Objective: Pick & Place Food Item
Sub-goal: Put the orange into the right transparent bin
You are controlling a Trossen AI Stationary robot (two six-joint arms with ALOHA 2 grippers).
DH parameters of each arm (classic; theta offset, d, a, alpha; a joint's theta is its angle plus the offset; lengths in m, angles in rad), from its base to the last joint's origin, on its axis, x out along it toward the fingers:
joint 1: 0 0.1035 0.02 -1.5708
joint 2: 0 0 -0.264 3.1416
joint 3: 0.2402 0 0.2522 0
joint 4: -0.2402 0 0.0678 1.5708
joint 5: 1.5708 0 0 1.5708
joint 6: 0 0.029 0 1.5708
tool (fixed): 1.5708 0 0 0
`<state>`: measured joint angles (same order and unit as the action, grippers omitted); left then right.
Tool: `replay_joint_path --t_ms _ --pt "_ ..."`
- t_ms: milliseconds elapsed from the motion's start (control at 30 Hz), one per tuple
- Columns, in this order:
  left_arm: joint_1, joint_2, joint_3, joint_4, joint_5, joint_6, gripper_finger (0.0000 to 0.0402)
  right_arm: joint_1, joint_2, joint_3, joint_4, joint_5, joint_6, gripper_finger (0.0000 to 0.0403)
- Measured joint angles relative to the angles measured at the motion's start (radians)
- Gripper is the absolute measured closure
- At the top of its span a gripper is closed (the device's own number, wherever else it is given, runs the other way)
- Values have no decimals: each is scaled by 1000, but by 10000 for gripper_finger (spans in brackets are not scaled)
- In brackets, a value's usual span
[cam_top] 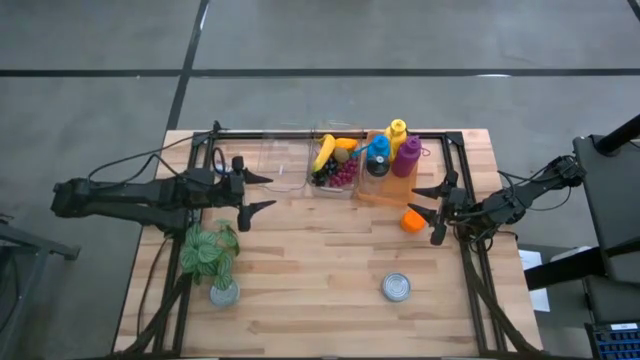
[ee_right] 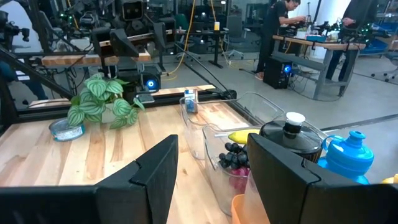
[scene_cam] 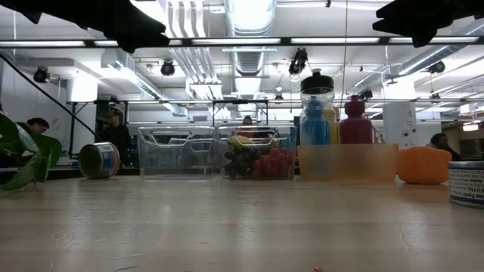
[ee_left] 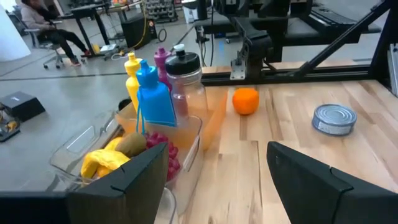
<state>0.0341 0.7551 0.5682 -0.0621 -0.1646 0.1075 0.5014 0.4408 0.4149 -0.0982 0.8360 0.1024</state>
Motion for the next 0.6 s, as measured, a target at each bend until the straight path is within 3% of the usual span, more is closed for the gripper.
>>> replay_joint_path --t_ms 600 --pt "0 0 0 -21 0 -7 124 0 0 0 0 0 1 213"
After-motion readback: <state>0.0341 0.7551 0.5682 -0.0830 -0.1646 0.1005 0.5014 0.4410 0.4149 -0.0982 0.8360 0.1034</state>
